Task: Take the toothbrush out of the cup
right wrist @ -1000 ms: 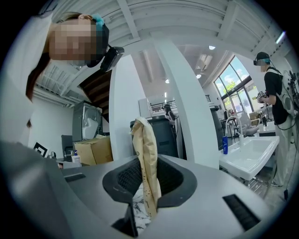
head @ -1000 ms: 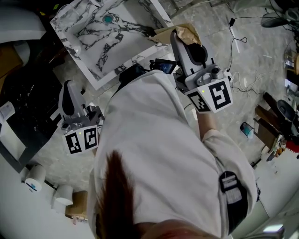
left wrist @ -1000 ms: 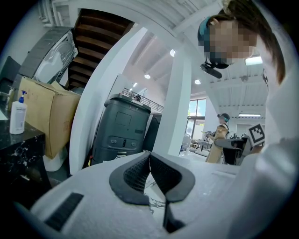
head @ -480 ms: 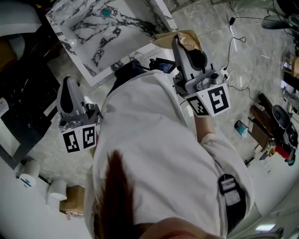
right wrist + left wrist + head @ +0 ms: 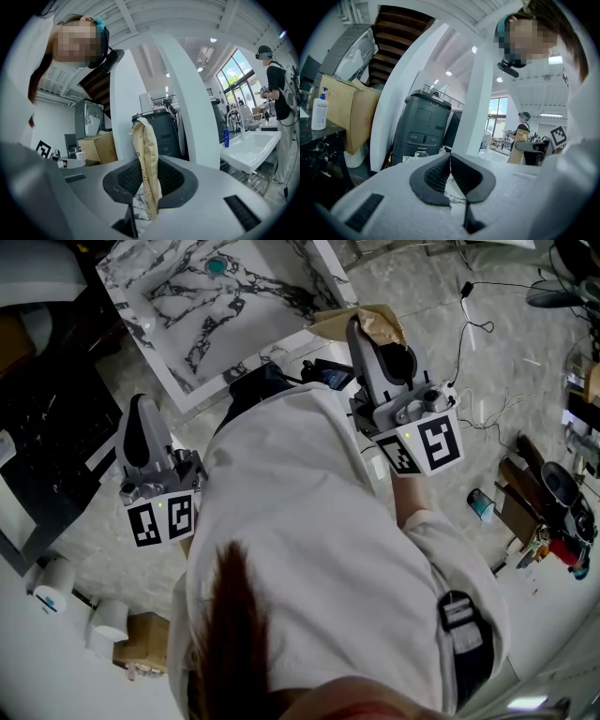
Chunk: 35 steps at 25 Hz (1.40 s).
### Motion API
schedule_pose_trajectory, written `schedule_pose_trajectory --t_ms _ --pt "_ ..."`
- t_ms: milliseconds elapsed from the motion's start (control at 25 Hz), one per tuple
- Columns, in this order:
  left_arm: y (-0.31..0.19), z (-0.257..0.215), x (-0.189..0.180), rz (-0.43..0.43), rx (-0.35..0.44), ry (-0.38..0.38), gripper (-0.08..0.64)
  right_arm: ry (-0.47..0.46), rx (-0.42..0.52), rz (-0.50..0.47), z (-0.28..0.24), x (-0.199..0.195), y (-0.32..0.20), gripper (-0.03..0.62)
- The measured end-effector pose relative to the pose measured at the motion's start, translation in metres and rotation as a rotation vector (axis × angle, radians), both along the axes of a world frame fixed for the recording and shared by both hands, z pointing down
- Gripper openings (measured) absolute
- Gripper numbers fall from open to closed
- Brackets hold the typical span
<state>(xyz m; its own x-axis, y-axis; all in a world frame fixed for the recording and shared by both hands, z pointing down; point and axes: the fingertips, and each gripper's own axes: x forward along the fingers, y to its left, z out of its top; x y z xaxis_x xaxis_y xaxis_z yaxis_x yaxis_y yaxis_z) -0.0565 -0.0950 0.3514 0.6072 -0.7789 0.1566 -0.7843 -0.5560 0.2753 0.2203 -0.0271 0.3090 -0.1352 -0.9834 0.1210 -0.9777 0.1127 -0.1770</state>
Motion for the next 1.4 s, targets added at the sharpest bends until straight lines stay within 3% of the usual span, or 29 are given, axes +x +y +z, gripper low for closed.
schedule_pose_trajectory --t_ms 1400 --pt "-0.002 0.0021 0.0009 0.01 0.001 0.011 0.015 0.013 -0.012 0.002 0.0009 -0.0004 -0.0021 0.069"
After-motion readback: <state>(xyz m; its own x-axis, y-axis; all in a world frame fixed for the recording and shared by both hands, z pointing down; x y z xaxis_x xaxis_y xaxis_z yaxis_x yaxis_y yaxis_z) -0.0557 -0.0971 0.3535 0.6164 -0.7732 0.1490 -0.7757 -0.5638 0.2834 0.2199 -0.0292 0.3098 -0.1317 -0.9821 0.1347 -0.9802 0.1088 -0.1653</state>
